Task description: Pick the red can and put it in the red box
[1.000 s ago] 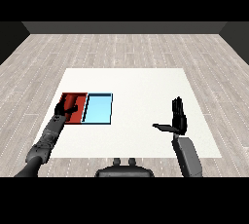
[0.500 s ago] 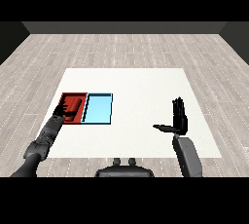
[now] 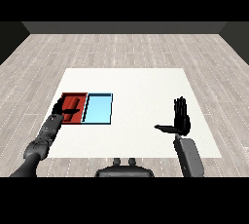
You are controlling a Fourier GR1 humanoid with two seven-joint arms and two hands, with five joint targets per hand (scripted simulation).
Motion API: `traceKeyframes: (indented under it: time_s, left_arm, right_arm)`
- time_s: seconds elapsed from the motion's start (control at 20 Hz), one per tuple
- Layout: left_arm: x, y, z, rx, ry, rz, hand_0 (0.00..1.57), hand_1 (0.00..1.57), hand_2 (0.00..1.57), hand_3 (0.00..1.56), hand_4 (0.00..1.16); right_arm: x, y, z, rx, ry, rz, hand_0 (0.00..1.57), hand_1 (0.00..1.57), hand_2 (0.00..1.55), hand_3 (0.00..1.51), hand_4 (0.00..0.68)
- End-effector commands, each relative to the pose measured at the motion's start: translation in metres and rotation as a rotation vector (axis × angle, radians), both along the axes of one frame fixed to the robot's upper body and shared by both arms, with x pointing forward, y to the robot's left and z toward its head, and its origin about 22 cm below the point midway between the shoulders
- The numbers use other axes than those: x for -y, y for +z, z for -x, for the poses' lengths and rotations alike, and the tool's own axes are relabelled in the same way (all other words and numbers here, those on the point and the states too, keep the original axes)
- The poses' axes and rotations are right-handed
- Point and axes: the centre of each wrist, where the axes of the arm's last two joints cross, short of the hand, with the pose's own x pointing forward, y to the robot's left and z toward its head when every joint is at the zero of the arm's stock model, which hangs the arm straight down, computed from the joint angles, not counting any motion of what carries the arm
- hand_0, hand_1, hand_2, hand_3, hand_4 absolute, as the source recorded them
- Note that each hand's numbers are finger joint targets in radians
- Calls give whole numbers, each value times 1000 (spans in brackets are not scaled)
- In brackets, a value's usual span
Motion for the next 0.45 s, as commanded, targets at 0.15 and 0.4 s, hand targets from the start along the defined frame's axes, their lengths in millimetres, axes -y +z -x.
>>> traceKeyframes:
  time_s: [0.15,0.4]
  left_arm:
    - [19,33,-26,658,-55,202,0,0,0,0,0]
    - [53,48,-38,923,-287,333,0,0,0,0,0]
  right_arm:
    - [-3,-5,4,7,37,3,0,0,0,0,0]
    - [-7,-6,5,1,61,-14,0,0,0,0,0]
